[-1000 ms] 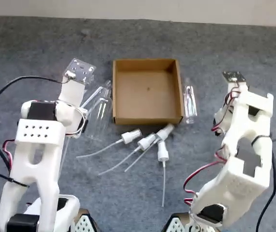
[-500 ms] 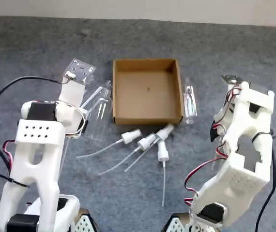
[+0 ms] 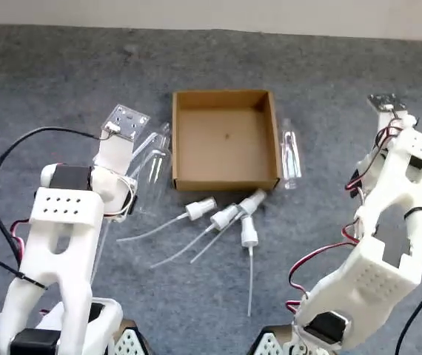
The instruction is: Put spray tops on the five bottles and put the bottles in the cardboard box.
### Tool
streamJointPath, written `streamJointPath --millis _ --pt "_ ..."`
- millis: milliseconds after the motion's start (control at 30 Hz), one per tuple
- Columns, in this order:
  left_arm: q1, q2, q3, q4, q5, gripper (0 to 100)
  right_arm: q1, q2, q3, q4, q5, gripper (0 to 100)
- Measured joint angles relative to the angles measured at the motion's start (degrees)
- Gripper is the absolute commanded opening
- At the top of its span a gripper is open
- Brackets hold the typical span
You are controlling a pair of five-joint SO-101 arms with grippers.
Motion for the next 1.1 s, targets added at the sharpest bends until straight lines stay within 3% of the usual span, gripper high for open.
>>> streamJointPath --millis 167,333,567,1000,1100 --pt "1.14 0.0 -0.09 -0.26 2.37 0 -4.31 0.0 0.0 0.0 -2.73 0.4" --pt "4.22 0.0 -0.18 -0.26 3.08 0 -10.02 0.0 0.0 2.02 6.07 1.3" --pt "4.57 0.0 1.49 -0.35 3.08 0 -9.85 1.58 2.64 0.44 7.03 18.3" --pt "4.57 0.0 1.67 -0.7 3.08 0 -9.76 0.26 2.64 0.44 -8.97 20.1" --pt "4.57 0.0 1.67 -0.7 3.08 0 -9.67 -2.2 2.64 0.44 -11.96 25.0"
